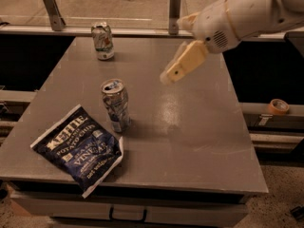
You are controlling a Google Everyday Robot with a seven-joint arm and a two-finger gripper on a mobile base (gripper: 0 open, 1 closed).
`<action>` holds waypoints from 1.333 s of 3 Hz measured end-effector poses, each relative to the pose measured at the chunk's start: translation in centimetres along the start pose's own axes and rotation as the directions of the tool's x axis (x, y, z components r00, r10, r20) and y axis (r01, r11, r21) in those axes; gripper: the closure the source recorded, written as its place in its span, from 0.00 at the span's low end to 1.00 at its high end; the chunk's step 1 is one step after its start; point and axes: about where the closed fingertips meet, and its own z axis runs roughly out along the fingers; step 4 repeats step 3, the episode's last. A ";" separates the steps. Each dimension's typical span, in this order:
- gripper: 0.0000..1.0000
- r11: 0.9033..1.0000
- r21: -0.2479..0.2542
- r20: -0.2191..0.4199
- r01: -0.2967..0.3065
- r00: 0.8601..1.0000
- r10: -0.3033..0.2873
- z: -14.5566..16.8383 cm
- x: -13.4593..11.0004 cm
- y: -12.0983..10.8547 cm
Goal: Move redbull can near blue chip bag
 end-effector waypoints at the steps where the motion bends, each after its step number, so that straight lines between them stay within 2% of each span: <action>1: 0.00 0.985 0.146 -0.060 0.094 0.994 -0.086 -7.3 -2.3 -4.5; 2: 0.00 0.967 0.222 -0.038 0.127 0.992 -0.121 -10.9 -4.8 -6.1; 4: 0.00 0.967 0.221 -0.038 0.128 0.992 -0.122 -10.8 -4.9 -6.0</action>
Offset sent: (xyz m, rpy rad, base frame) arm 0.0183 -0.0479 0.0618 -0.0753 -0.1305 -0.0691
